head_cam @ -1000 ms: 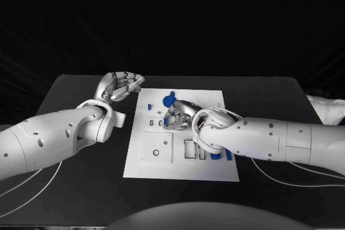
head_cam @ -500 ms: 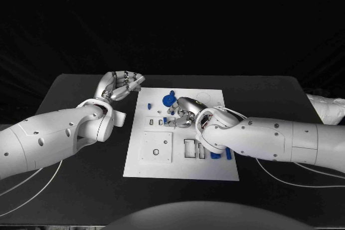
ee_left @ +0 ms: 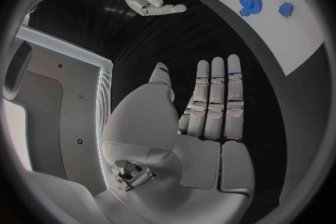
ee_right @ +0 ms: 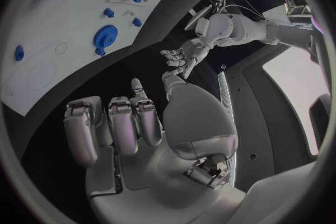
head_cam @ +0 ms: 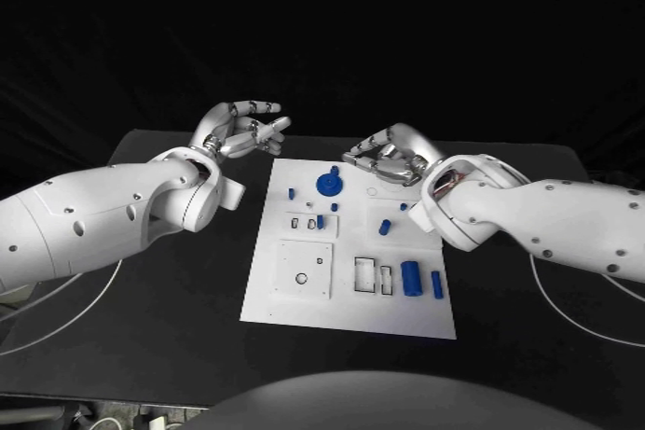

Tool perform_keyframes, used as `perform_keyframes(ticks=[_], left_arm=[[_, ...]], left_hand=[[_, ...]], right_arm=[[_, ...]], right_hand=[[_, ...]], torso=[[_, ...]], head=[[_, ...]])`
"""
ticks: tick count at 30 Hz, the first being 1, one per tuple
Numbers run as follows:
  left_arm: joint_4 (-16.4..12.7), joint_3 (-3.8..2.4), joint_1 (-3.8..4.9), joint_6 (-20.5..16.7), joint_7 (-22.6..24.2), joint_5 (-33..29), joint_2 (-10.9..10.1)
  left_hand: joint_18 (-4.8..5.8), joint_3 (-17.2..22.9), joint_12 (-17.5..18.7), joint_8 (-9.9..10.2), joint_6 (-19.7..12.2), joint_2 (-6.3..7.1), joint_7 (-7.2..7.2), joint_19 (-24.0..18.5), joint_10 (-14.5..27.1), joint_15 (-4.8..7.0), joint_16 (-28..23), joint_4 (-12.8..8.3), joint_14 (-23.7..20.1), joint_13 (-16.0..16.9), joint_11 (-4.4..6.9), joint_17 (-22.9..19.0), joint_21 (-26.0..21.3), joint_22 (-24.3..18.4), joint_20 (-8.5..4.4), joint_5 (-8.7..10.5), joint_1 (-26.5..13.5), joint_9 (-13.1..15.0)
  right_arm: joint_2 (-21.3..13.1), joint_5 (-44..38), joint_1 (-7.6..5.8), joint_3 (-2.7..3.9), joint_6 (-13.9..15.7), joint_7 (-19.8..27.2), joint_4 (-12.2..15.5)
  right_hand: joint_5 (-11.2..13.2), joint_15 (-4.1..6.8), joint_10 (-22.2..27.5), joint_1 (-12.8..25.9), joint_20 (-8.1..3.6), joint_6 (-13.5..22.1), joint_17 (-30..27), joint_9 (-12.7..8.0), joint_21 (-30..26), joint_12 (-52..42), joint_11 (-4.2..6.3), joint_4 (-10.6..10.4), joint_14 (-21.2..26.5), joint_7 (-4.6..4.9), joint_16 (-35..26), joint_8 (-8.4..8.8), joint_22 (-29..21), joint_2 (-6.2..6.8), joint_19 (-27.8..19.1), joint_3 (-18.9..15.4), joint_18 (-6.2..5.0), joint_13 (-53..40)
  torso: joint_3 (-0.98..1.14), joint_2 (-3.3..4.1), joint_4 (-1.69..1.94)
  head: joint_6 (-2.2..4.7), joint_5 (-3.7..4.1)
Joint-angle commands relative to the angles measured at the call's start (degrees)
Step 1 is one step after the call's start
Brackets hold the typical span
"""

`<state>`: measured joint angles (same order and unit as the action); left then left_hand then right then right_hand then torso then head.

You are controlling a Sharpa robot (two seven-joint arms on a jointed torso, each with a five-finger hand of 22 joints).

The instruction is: Assemble the parts on the task board

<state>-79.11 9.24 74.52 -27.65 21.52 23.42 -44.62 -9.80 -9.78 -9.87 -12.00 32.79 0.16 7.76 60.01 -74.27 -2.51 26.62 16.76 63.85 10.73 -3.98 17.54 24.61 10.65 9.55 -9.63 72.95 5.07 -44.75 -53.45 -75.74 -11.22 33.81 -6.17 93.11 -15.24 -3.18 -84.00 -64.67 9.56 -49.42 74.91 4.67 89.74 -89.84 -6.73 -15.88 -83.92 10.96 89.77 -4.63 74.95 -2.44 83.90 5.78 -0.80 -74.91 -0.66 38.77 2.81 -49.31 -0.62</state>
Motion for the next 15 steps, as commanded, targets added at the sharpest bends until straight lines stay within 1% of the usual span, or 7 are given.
perform_keyframes(ticks=[1, 6, 7, 9, 11, 13, 15], left_arm=[[-0.6, 0.0, 2.28, 10.1, -14.0, 10.8, 0.3], [-0.9, 0.07, 4.86, 16.5, -22.7, 17.9, 1.1], [-1.0, 0.11, 5.19, 17.8, -24.3, 19.1, 1.3], [-1.4, 0.27, 5.64, 20.4, -27.0, 21.2, 1.8], [-2.0, 0.74, 5.89, 22.2, -29.0, 22.7, 2.1], [-2.7, 1.21, 6.07, 23.8, -31.0, 24.1, 2.4], [-3.4, 1.59, 6.19, 25.5, -33.1, 25.7, 2.7]], left_hand=[[-0.74, 1.6, -3.6, -2.0, -1.6, 2.58, -0.93, 3.6, -5.9, 1.95, 3.4, 0.0, 5.1, 2.5, 1.83, 3.1, 3.2, 1.9, -1.79, -0.53, -2.6, 0.0], [-0.23, 3.8, -13.9, -5.3, -0.6, 6.44, -1.61, 8.4, -12.5, 4.38, 15.0, 0.2, 12.5, 9.2, 3.62, 13.6, 12.5, 9.4, -4.35, -0.95, -6.1, 0.4], [1.29, 3.8, -25.3, -6.4, 0.0, 7.05, -1.86, 11.3, -12.4, 4.76, 26.2, -0.2, 15.0, 18.7, 3.46, 26.2, 22.3, 20.8, -4.95, -1.0, -6.5, 0.5], [4.38, 3.2, -54.1, -8.5, 2.4, 8.22, -1.58, 17.0, -13.7, 4.35, 46.9, -0.7, 20.2, 47.7, 3.44, 50.4, 40.5, 43.4, -5.45, -0.7, -7.2, 1.0], [7.15, 2.8, -73.3, -9.8, 5.1, 8.52, -0.72, 22.9, -14.9, 4.1, 61.4, 0.0, 25.2, 69.6, 2.15, 69.3, 54.9, 62.7, -5.61, -0.61, -8.2, 1.3], [8.83, 2.9, -79.9, -9.9, 6.9, 8.32, 0.29, 26.8, -15.7, 3.04, 63.4, 0.2, 26.2, 78.9, 0.87, 72.5, 62.2, 73.7, -5.26, -0.55, -9.0, 1.3], [9.8, 3.0, -80.1, -10.0, 8.6, 7.77, -0.12, 30.0, -15.7, 2.47, 63.4, -0.3, 26.2, 79.3, -0.2, 72.5, 65.4, 79.3, -4.86, -1.12, -9.5, 1.5]], right_arm=[[-2.2, 11.3, -0.49, -0.16, -5.5, 5.8, 1.6], [-5.2, 16.8, -0.78, -0.44, -7.2, 5.5, 3.1], [-5.7, 17.7, -0.78, -0.5, -7.4, 5.5, 3.3], [-6.5, 19.1, -0.78, -0.6, -7.6, 5.3, 3.6], [-7.2, 19.9, -0.77, -0.68, -7.7, 5.1, 3.8], [-7.8, 20.4, -0.75, -0.75, -7.9, 4.8, 3.9], [-8.5, 20.8, -0.72, -0.82, -8.1, 4.4, 4.0]], right_hand=[[-0.6, -0.52, -6.0, 0.6, 0.37, 0.4, 15.1, 0.1, 0.3, -0.2, -0.36, -0.8, -6.1, 0.12, 0.2, -0.35, 15.1, -1.09, 6.1, -0.8, 0.8, -15.1], [-0.7, -0.61, -6.0, 1.2, 0.44, 0.9, 15.1, 0.1, 0.3, -0.2, -0.49, -0.9, -6.1, 0.29, 0.2, -0.35, 15.1, -1.73, 6.1, -1.7, 0.8, -15.1], [-0.6, -0.63, -6.0, 1.4, 0.46, 0.9, 15.1, 0.1, 0.3, -0.2, -0.52, -0.9, -6.1, 0.32, 0.2, -0.37, 15.1, -1.86, 6.1, -1.9, 0.8, -15.1], [-0.6, -0.67, -6.0, 1.6, 0.5, 1.0, 15.1, 0.1, 0.3, -0.2, -0.57, -0.9, -6.1, 0.36, 0.2, -0.45, 15.1, -2.1, 6.1, -2.2, 0.8, -15.1], [-0.5, -0.72, -6.0, 2.0, 0.54, 1.0, 15.1, 0.1, 0.3, -0.2, -0.61, -0.9, -6.1, 0.4, 0.2, -0.54, 15.1, -2.33, 6.1, -2.6, 0.8, -15.1], [-0.5, -0.73, -6.0, 2.1, 0.55, 1.0, 15.1, 0.2, 0.3, -0.2, -0.62, -0.9, -6.1, 0.41, 0.2, -0.58, 15.1, -2.39, 6.1, -2.8, 0.8, -15.1], [-0.4, -0.76, -6.0, 2.3, 0.58, 1.0, 15.1, 0.2, 0.3, -0.2, -0.64, -0.9, -6.1, 0.42, 0.2, -0.66, 15.1, -2.5, 6.1, -3.1, 0.8, -15.1]], torso=[[0.03, -0.21, -0.16], [0.27, -0.33, -0.2], [0.3, -0.38, -0.23], [0.37, -0.46, -0.35], [0.38, -0.41, -0.39], [0.36, -0.4, -0.36], [0.36, -0.39, -0.29]], head=[[-0.13, -1.12], [-0.52, -1.63], [-0.57, -1.67], [-0.69, -1.82], [-0.68, -1.86], [-0.69, -1.81], [-0.69, -1.71]])
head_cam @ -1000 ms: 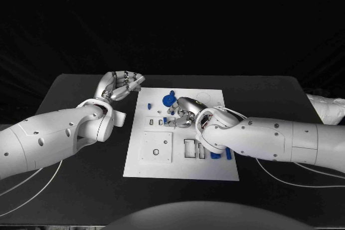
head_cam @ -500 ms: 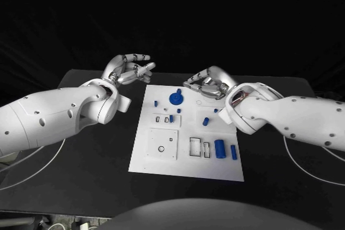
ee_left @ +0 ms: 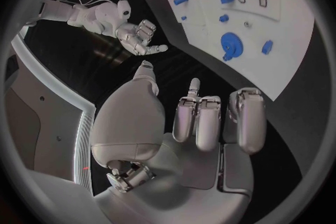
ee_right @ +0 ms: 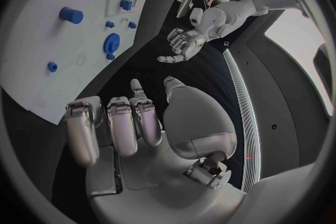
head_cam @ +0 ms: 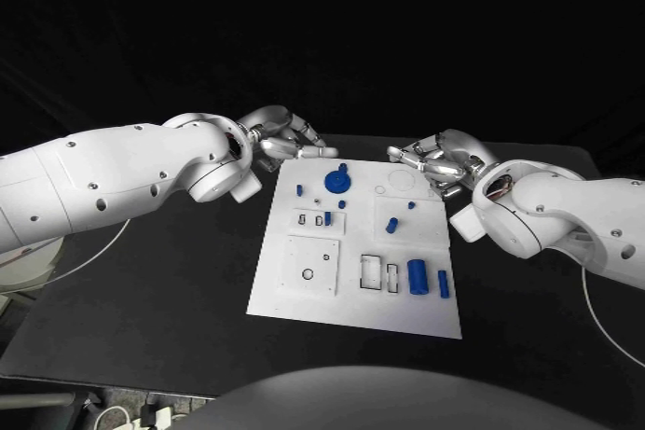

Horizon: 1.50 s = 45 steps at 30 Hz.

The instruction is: Assemble the parts on the task board

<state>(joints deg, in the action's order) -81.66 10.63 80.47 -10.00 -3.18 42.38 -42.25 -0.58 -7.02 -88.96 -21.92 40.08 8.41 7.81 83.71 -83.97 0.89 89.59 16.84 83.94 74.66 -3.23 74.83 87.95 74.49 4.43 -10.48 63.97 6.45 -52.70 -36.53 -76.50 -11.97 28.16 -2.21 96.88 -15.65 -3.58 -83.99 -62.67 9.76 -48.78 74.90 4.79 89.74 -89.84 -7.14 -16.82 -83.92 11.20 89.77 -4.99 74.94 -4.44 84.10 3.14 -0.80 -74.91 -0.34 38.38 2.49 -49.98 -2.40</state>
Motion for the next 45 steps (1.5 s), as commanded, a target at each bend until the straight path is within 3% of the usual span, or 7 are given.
perform_keyframes(ticks=[1, 12, 18, 24, 31, 37, 45], left_arm=[[-1.3, 0.35, 0.27, 8.6, -9.5, 7.7, 0.4], [-4.2, 0.79, 0.36, 12.6, -21.1, 17.9, 1.3], [-3.7, 0.82, 0.29, 12.6, -25.2, 16.9, 2.9], [-1.7, 0.96, 0.07, 13.4, -29.1, 14.6, 5.5], [0.8, 1.03, -0.17, 15.6, -31.7, 13.1, 8.2], [3.0, 1.04, -0.33, 16.6, -33.1, 12.2, 10.2], [5.8, 1.05, -0.6, 19.4, -34.4, 11.2, 12.6]], left_hand=[[0.58, -0.4, -1.0, -0.2, 2.2, 0.91, 0.35, 6.3, -6.0, -1.33, 0.4, 0.3, 6.1, 15.3, -0.81, 15.2, 2.1, 15.5, 0.4, -0.21, -0.8, 0.3], [0.58, -3.4, -1.0, -2.2, 12.8, 4.83, -1.71, 6.3, -6.0, -0.64, 0.4, 0.5, 6.1, 15.3, 0.61, 15.2, 2.1, 15.5, 1.3, -2.87, -9.4, 3.1], [0.58, -1.2, -1.0, -2.8, 16.4, 1.93, -2.97, 6.3, -6.0, 0.13, 0.4, 0.4, 6.1, 15.3, 1.82, 15.2, 2.1, 15.5, 1.4, -3.57, -10.1, 4.4], [0.58, 1.9, -1.0, -1.4, 18.8, -1.65, -3.8, 6.3, -6.0, 0.89, 0.4, 0.2, 6.1, 15.3, 2.64, 15.2, 2.1, 15.5, 1.18, -8.57, -6.9, 5.4], [0.58, 4.4, -1.0, 0.9, 20.3, -6.92, -4.12, 6.3, -6.0, 1.26, 0.4, 0.0, 6.1, 15.3, 2.96, 15.2, 2.1, 15.5, 0.87, -11.0, -4.3, 6.0], [0.58, 4.1, -1.0, 1.6, 21.1, -7.43, -4.26, 6.3, -6.0, 1.38, 0.4, 0.0, 6.1, 15.3, 3.09, 15.2, 2.1, 15.5, 0.78, -12.31, -4.3, 6.3], [0.58, 3.6, -1.0, 2.2, 21.6, -7.45, -4.31, 6.3, -6.0, 1.46, 0.4, 0.0, 6.1, 15.3, 3.14, 15.2, 2.1, 15.5, 0.73, -11.43, -4.7, 6.5]], right_arm=[[-0.8, 4.0, 0.06, -0.09, -2.5, 0.3, 0.3], [-3.1, 4.3, 0.58, -0.34, -4.6, -2.2, 0.2], [-3.5, 4.0, 0.94, -0.39, -5.5, -3.3, 0.0], [-3.4, 3.6, 1.21, -0.41, -6.2, -4.1, -0.3], [-3.3, 3.4, 1.43, -0.42, -6.6, -4.7, -0.6], [-3.3, 3.3, 1.62, -0.43, -6.8, -5.2, -0.8], [-3.2, 3.2, 1.8, -0.45, -6.9, -5.6, -0.9]], right_hand=[[0.1, -0.36, -6.0, 0.3, 0.39, 0.4, 15.1, 0.1, 0.3, -0.2, -0.23, 0.0, -6.1, 0.19, 0.2, -0.32, 15.1, -0.51, 5.9, -0.5, 0.8, -15.1], [0.3, -0.41, -6.0, 0.8, 0.45, 0.0, 15.1, 0.3, 0.3, -0.2, -0.27, 0.1, -6.1, 0.22, 0.2, -0.8, 15.1, -0.89, 5.9, -1.4, 0.8, -15.1], [0.2, -0.42, -6.0, 0.8, 0.46, -0.1, 15.1, 0.3, 0.3, -0.2, -0.28, 0.1, -6.1, 0.23, 0.2, -0.89, 15.1, -0.94, 5.9, -1.5, 0.8, -15.1], [0.2, -0.42, -6.0, 0.7, 0.47, -0.1, 15.1, 0.3, 0.3, -0.2, -0.28, 0.1, -6.1, 0.23, 0.2, -0.94, 15.1, -0.96, 5.9, -1.5, 0.8, -15.1], [0.2, -0.43, -6.0, 0.7, 0.48, -0.2, 15.1, 0.3, 0.3, -0.2, -0.29, 0.1, -6.1, 0.23, 0.2, -0.99, 15.1, -1.01, 5.9, -1.6, 0.8, -15.1], [0.2, -0.43, -6.0, 0.6, 0.48, -0.2, 15.1, 0.3, 0.3, -0.2, -0.29, 0.1, -6.1, 0.23, 0.2, -1.01, 15.1, -1.02, 5.9, -1.6, 0.8, -15.1], [0.2, -0.43, -6.0, 0.6, 0.48, -0.2, 15.1, 0.3, 0.3, -0.2, -0.29, 0.2, -6.1, 0.23, 0.2, -1.03, 15.1, -1.04, 5.9, -1.6, 0.8, -15.1]], torso=[[0.03, 0.02, 0.06], [-0.08, 0.01, -0.01], [-0.08, -0.08, -0.01], [-0.03, -0.1, 0.09], [0.0, -0.05, 0.07], [0.01, -0.03, 0.05], [0.06, 0.01, 0.06]], head=[[-0.02, 0.12], [-0.02, 0.17], [-0.02, 0.33], [-0.02, 0.62], [-0.02, 0.68], [-0.02, 1.05], [-0.02, 1.42]])
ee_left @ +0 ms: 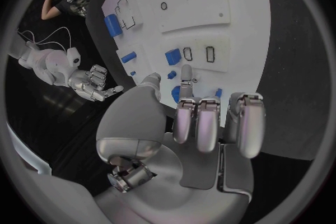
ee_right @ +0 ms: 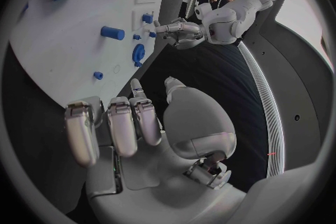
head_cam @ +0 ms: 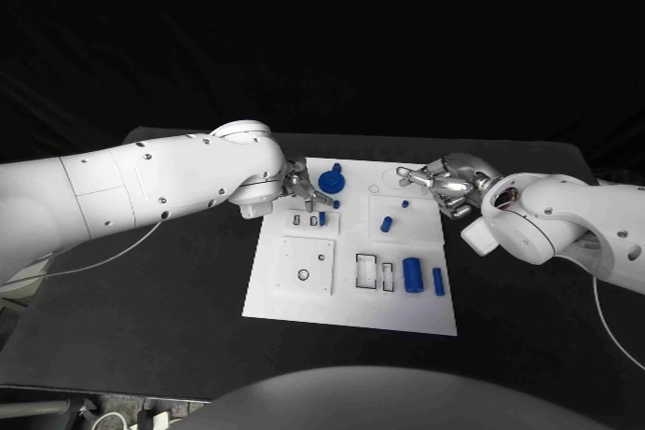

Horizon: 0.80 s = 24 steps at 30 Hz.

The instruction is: Assemble the parts on the task board

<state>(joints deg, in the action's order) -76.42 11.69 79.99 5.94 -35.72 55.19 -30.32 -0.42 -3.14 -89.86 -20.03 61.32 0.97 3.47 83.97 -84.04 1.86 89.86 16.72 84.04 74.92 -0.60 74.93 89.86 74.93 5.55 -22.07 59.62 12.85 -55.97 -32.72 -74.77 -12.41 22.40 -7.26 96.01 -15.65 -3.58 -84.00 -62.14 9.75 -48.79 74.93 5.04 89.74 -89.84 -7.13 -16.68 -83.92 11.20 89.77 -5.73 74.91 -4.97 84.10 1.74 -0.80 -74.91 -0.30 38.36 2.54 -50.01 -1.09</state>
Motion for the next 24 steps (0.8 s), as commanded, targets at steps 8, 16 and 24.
perform_keyframes(ticks=[8, 16, 24], left_arm=[[2.5, -0.01, -0.57, 6.0, -2.9, -2.1, 2.4], [3.2, -0.01, -1.0, 7.8, -3.8, -2.4, 3.1], [3.4, -0.01, -1.13, 7.6, -4.0, -2.5, 3.3]], left_hand=[[0.42, -0.2, -0.1, 0.4, 0.5, -0.13, -0.01, 6.0, -6.0, 0.5, 0.1, 0.1, 6.0, 15.1, 0.54, 15.1, 0.1, 15.1, -0.38, 0.28, -0.2, 0.1], [0.42, -0.2, -0.1, 0.7, 0.7, -0.24, -0.07, 6.0, -6.0, 0.55, 0.1, 0.0, 6.0, 15.1, 0.59, 15.1, 0.1, 15.1, -0.38, 0.38, 0.2, 0.2], [0.42, 0.0, -0.1, 1.3, 0.9, -0.55, -0.14, 6.0, -6.0, 0.64, 0.1, 0.0, 6.0, 15.1, 0.67, 15.1, 0.1, 15.1, -0.39, 0.44, 1.3, 0.4]], right_arm=[[0.1, -0.7, 0.13, -0.02, -1.2, -0.9, 0.0], [0.1, -0.7, 0.24, -0.02, -1.2, -1.0, -0.1], [0.2, -0.8, 0.29, -0.03, -1.3, -1.2, -0.1]], right_hand=[[0.1, -0.44, -6.0, 0.0, 0.49, -0.2, 15.1, 0.1, 0.3, -0.2, -0.3, 0.0, -6.1, 0.24, 0.2, -0.31, 15.1, -0.52, 5.9, -0.3, 0.8, -15.1], [0.1, -0.44, -6.0, 0.0, 0.49, -0.2, 15.1, 0.1, 0.3, -0.2, -0.3, 0.0, -6.1, 0.24, 0.2, -0.31, 15.1, -0.52, 5.9, -0.3, 0.8, -15.1], [0.1, -0.44, -6.0, -0.1, 0.5, -0.2, 15.1, 0.1, 0.3, -0.2, -0.3, 0.1, -6.1, 0.24, 0.2, -0.33, 15.1, -0.52, 5.9, -0.3, 0.8, -15.1]], torso=[[-0.05, 0.02, 0.02], [-0.05, -0.03, 0.11], [-0.09, -0.02, 0.12]], head=[[0.01, 0.46], [0.01, 0.53], [0.01, 0.52]])
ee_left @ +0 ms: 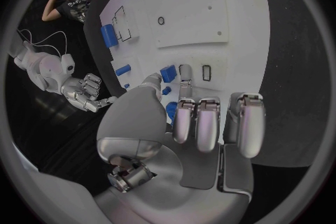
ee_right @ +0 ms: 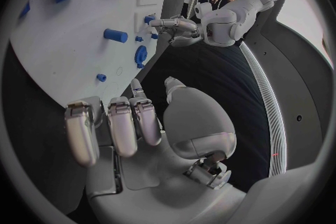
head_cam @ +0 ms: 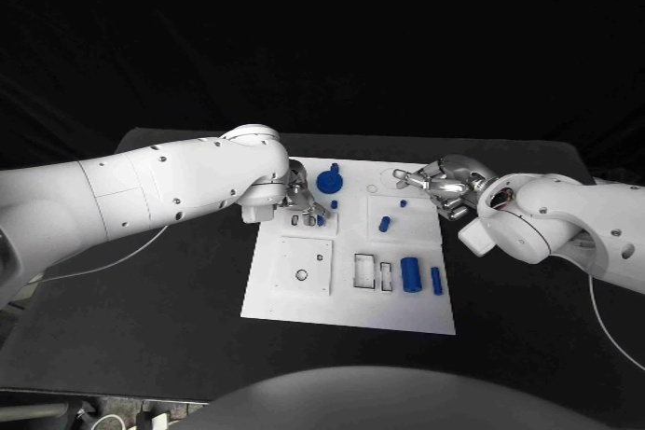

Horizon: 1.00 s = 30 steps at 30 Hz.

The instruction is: Assemble the parts on the task board

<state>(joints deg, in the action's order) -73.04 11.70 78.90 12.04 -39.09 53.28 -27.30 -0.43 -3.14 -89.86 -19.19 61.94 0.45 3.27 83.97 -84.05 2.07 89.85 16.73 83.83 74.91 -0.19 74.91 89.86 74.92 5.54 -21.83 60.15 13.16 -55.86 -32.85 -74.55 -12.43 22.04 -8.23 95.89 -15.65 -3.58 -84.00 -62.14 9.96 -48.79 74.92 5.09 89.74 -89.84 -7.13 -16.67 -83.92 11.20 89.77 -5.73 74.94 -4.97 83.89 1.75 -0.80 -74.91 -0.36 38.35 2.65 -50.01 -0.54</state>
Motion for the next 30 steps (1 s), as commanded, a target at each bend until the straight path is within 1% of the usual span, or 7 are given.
perform_keyframes(ticks=[1, 4, 7, 17, 18, 25, 30], left_arm=[[0.1, -0.02, -0.04, 1.4, -0.6, -0.6, 0.3], [0.0, -0.02, -0.06, 0.9, -0.4, -0.6, 0.3], [0.0, -0.02, -0.07, 0.2, -0.1, -0.6, 0.3], [0.0, -0.03, -0.13, -1.3, 1.0, -0.7, 0.4], [0.0, -0.03, -0.15, -1.5, 1.1, -0.7, 0.4], [0.6, -0.03, -0.32, -2.5, 2.0, -1.0, 0.9], [0.9, -0.03, -0.37, -2.8, 2.5, -1.0, 1.1]], left_hand=[[0.43, 0.0, -0.1, 0.5, 0.3, -0.03, 0.06, 6.0, -6.0, 0.43, 0.1, -0.1, 6.2, 15.1, 0.27, 15.1, 0.1, 15.1, -0.39, 0.2, 0.9, 0.1], [0.43, 0.1, -0.1, 0.7, 0.4, -0.07, 0.05, 6.0, -6.0, 0.46, 0.1, -0.1, 6.2, 15.1, 0.27, 15.1, 0.1, 15.1, -0.41, 0.22, 1.3, 0.1], [0.43, 0.1, -0.1, 0.8, 0.4, -0.06, 0.05, 6.0, -6.0, 0.47, 0.1, -0.1, 6.2, 15.1, 0.28, 15.1, 0.1, 15.1, -0.42, 0.22, 1.4, 0.2], [0.43, 0.0, -0.1, 0.9, 0.7, 0.08, 0.01, 6.0, -6.0, 0.49, 0.1, -0.1, 6.2, 15.1, 0.29, 15.1, 0.1, 15.1, -0.46, 0.24, 1.8, 0.3], [0.43, 0.0, -0.1, 0.9, 0.7, 0.1, 0.01, 6.0, -6.0, 0.49, 0.1, -0.1, 6.2, 15.1, 0.29, 15.1, 0.1, 15.1, -0.46, 0.25, 1.8, 0.3], [0.43, -0.1, -0.1, 0.9, 0.8, 0.29, 0.03, 6.0, -6.0, 0.49, 0.1, 0.0, 6.2, 15.1, 0.27, 15.1, 0.1, 15.1, -0.52, 0.29, 1.8, 0.4], [0.43, -0.3, -0.1, 1.0, 0.9, 0.42, 0.05, 6.0, -6.0, 0.5, 0.1, 0.1, 6.2, 15.1, 0.26, 15.1, 0.1, 15.1, -0.56, 0.32, 1.7, 0.5]], right_arm=[[0.1, -0.7, 0.06, -0.01, -1.0, -0.3, 0.0], [0.0, -0.8, 0.07, -0.01, -1.0, -0.4, 0.0], [0.0, -1.0, 0.08, -0.01, -1.0, -0.5, 0.0], [-0.1, -1.3, 0.13, -0.02, -1.3, -0.9, -0.3], [-0.1, -1.4, 0.14, -0.02, -1.3, -1.0, -0.4], [0.0, -1.7, 0.26, -0.02, -1.6, -1.5, -0.5], [0.0, -1.8, 0.43, -0.03, -1.8, -1.9, -0.7]], right_hand=[[0.1, -0.44, -6.0, -0.1, 0.29, -0.2, 15.1, 0.1, 0.3, -0.2, -0.3, 0.1, -6.1, 0.24, 0.2, -0.33, 15.1, -0.52, 6.1, -0.3, 0.8, -15.1], [0.1, -0.44, -6.0, -0.1, 0.29, -0.2, 15.1, 0.1, 0.3, -0.2, -0.3, 0.1, -6.1, 0.24, 0.2, -0.33, 15.1, -0.52, 6.1, -0.3, 0.8, -15.1], [0.1, -0.44, -6.0, -0.1, 0.29, -0.2, 15.1, 0.1, 0.3, -0.2, -0.3, 0.1, -6.1, 0.24, 0.2, -0.33, 15.1, -0.52, 6.1, -0.3, 0.8, -15.1], [0.1, -0.44, -6.0, -0.1, 0.29, -0.2, 15.1, 0.1, 0.3, -0.2, -0.3, 0.1, -6.1, 0.24, 0.2, -0.33, 15.1, -0.52, 6.1, -0.3, 0.8, -15.1], [0.1, -0.44, -6.0, -0.1, 0.29, -0.2, 15.1, 0.1, 0.3, -0.2, -0.3, 0.1, -6.1, 0.24, 0.2, -0.33, 15.1, -0.52, 6.1, -0.3, 0.8, -15.1], [0.1, -0.45, -6.0, -0.2, 0.3, -0.2, 15.1, 0.1, 0.3, -0.2, -0.31, 0.1, -6.1, 0.25, 0.2, -0.36, 15.1, -0.53, 6.1, -0.4, 0.8, -15.1], [0.1, -0.45, -6.0, -0.2, 0.3, -0.2, 15.1, 0.1, 0.3, -0.2, -0.31, 0.1, -6.1, 0.25, 0.2, -0.37, 15.1, -0.53, 6.1, -0.4, 0.8, -15.1]], torso=[[-0.03, 0.01, -0.02], [-0.05, 0.05, -0.06], [-0.05, 0.03, -0.01], [0.05, 0.01, -0.1], [0.02, 0.0, -0.07], [0.06, 0.01, -0.07], [0.02, -0.02, -0.04]], head=[[0.01, -0.06], [0.01, 0.02], [0.01, 0.13], [0.01, 0.45], [0.01, 0.51], [0.01, 0.65], [0.01, 0.89]])
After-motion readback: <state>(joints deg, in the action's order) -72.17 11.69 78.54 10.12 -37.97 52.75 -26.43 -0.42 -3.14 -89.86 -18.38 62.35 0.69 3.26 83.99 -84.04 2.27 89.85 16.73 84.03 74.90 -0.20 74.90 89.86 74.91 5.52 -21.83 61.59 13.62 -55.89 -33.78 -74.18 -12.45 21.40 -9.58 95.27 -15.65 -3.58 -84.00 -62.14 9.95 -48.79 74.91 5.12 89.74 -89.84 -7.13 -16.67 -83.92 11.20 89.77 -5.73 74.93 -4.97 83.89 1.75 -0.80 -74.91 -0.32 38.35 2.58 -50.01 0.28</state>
